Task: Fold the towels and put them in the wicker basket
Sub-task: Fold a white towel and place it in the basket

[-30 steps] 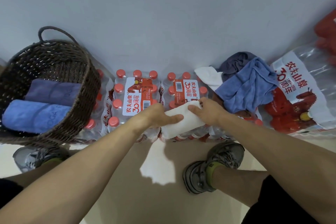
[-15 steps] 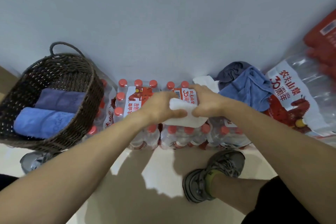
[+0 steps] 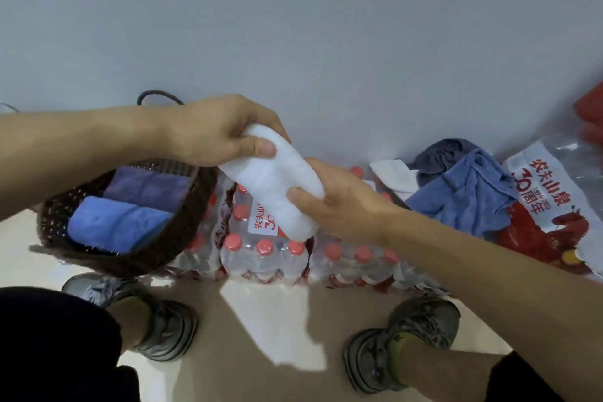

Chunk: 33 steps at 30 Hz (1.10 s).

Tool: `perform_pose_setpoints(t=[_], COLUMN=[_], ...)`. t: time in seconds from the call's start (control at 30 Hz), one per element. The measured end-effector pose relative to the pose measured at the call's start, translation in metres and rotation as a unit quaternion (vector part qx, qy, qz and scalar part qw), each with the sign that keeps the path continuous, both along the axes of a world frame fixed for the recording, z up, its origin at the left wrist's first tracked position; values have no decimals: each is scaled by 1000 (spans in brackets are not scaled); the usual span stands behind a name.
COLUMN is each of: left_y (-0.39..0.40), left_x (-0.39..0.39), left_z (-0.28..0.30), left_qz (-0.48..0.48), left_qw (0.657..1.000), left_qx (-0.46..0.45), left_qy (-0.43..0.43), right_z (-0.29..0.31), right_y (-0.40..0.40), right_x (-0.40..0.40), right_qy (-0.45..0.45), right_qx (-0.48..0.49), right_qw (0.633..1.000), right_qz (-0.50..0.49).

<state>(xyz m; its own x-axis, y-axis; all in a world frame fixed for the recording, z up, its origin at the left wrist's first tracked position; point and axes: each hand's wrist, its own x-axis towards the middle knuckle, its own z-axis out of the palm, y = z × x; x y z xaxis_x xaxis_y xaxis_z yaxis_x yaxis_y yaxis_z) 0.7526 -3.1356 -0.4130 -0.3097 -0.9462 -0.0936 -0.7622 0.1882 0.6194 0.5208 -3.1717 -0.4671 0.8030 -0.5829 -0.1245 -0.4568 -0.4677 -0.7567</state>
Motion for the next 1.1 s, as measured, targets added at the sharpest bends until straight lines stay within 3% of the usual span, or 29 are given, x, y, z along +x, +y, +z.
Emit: perform_pose_setpoints(t=[0.1,0.23,0.37,0.47,0.57,0.77,0.93,1.0,1.1], left_y=[10,16,14,8,5,3,2,0,-1], left_x=[37,102,165,201,218,223,223,220,217], left_z=[-12,-29,-42,-56,-79,-122,-141,-148,-155], left_qz=[54,174,236,261,262,274,312,328,343], left_qw=[998,975,969,965,961,957,944,939,934], left_qx=[-12,-39,-44,16,47,67,92,93,94], left_qy=[44,129,53,-28,-72,-68,-58,-47,-42], right_z=[6,14,9,-3,-20,-39,-48,-46,-51], right_y=[-13,-38,-49,-50,-49,-54,-56,-58,-54], right_x=[34,103,180,223,254,301,323,326,324], right_qy=[6,-14,44,78,137,302,366,350,203], right_qx=[-22,6,-8,0,-75,-222,-198,-224,-288], right_qw=[1000,999,999,995,982,903,879,881,917], right_qz=[14,-48,28,68,104,211,233,225,188])
